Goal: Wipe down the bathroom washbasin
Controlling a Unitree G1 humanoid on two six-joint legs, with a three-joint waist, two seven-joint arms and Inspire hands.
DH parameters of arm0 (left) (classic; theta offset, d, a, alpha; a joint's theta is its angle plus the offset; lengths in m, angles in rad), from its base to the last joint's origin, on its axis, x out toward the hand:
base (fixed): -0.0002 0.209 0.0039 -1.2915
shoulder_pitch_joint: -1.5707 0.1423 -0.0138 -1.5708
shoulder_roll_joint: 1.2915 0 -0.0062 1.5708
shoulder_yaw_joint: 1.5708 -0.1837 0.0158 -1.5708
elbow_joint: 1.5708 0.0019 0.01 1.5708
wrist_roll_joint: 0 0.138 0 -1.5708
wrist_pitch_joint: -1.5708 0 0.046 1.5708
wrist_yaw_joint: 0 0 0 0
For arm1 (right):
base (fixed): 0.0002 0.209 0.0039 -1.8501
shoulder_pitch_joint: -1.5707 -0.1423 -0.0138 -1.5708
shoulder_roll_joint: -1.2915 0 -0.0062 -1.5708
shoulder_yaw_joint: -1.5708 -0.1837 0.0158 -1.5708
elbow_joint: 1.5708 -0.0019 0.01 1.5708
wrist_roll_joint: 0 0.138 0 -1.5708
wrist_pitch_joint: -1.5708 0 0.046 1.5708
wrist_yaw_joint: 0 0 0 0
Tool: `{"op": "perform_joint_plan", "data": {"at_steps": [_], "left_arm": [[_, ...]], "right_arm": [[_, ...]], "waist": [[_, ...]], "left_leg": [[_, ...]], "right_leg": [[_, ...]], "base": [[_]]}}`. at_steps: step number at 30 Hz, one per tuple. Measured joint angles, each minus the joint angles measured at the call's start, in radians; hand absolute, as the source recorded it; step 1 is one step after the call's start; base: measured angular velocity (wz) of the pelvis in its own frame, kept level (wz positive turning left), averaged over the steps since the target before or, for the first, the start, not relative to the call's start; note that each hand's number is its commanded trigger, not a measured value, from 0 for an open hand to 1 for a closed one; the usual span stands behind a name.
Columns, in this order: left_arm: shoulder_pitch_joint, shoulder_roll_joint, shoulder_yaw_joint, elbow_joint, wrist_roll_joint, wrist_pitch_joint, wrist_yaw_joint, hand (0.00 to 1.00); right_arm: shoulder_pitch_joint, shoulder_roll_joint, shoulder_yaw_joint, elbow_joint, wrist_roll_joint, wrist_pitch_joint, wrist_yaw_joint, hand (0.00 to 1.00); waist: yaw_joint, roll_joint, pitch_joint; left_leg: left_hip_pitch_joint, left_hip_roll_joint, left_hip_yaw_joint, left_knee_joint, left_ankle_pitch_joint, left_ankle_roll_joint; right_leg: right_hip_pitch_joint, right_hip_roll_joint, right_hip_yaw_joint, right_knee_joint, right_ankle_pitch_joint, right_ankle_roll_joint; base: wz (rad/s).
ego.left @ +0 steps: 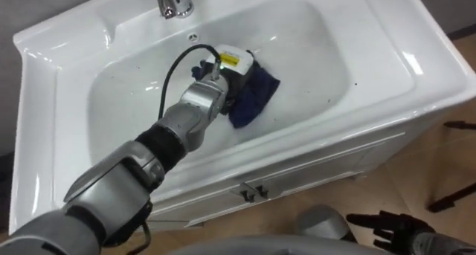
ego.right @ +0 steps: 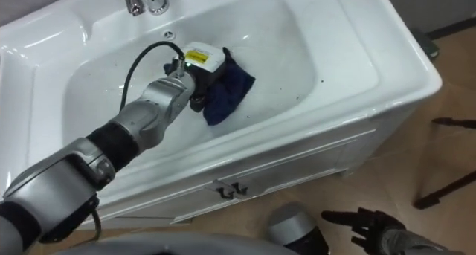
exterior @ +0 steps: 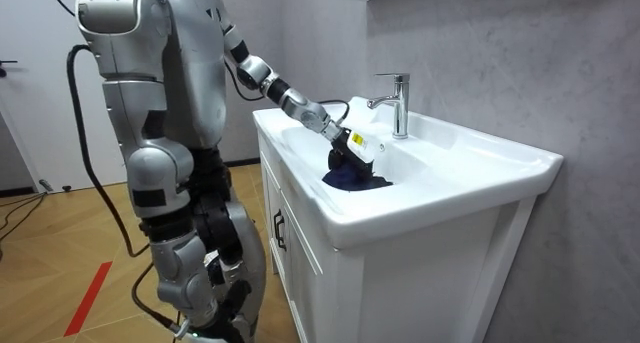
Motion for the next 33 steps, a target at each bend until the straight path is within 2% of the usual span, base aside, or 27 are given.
{"op": "perform_joint_plan", "data": {"at_steps": [5, 7, 11, 18, 24, 33], "left_arm": [[-0.037, -0.009, -0.012, -0.047, -0.086, -0.02, -0.007, 1.0], [-0.036, -0.015, -0.012, -0.08, -0.108, -0.027, -0.007, 1.0], [-0.036, -0.035, -0.012, -0.149, -0.125, -0.076, -0.002, 1.0], [-0.036, -0.029, -0.011, -0.209, -0.166, -0.127, 0.004, 1.0], [-0.036, -0.023, -0.011, -0.255, -0.162, -0.146, 0.003, 1.0], [-0.028, -0.022, -0.011, -0.254, -0.162, -0.151, 0.003, 1.0]], "right_arm": [[0.003, -0.03, 0.023, 0.008, -0.001, 0.0, -0.012, 0.0], [0.003, -0.03, 0.031, 0.005, -0.001, -0.002, -0.021, 0.0], [-0.009, -0.027, 0.041, 0.0, -0.004, -0.003, -0.018, 0.0], [-0.02, -0.02, 0.059, -0.03, 0.014, -0.01, -0.009, 0.0], [-0.016, -0.019, 0.056, -0.025, 0.012, -0.01, 0.001, 0.0], [0.0, -0.02, 0.048, -0.016, 0.012, -0.004, 0.003, 0.0]], "waist": [[-0.013, 0.013, 0.0063], [-0.015, 0.012, 0.0071], [-0.013, 0.013, 0.0072], [-0.002, 0.013, 0.0072], [0.002, 0.013, 0.0071], [0.002, 0.01, 0.0096]], "left_leg": [[-0.022, -0.003, -0.001, 0.008, -0.009, 0.014], [-0.026, -0.007, -0.005, 0.006, -0.009, 0.014], [-0.028, -0.015, -0.003, 0.007, -0.009, 0.014], [-0.033, -0.016, -0.007, 0.01, -0.014, 0.023], [-0.039, -0.016, -0.006, 0.01, -0.014, 0.023], [-0.033, -0.017, -0.001, 0.003, -0.014, 0.023]], "right_leg": [[-0.012, -0.006, -0.017, 0.003, -0.005, 0.009], [-0.015, -0.01, -0.021, 0.009, -0.008, 0.012], [-0.012, -0.021, -0.037, 0.012, -0.011, 0.018], [-0.016, -0.021, -0.032, 0.009, -0.014, 0.022], [-0.02, -0.022, -0.037, 0.01, -0.014, 0.022], [-0.017, -0.022, -0.042, 0.009, -0.014, 0.022]], "base": [[0.13], [0.15], [0.09], [0.0], [0.01], [0.0]]}}
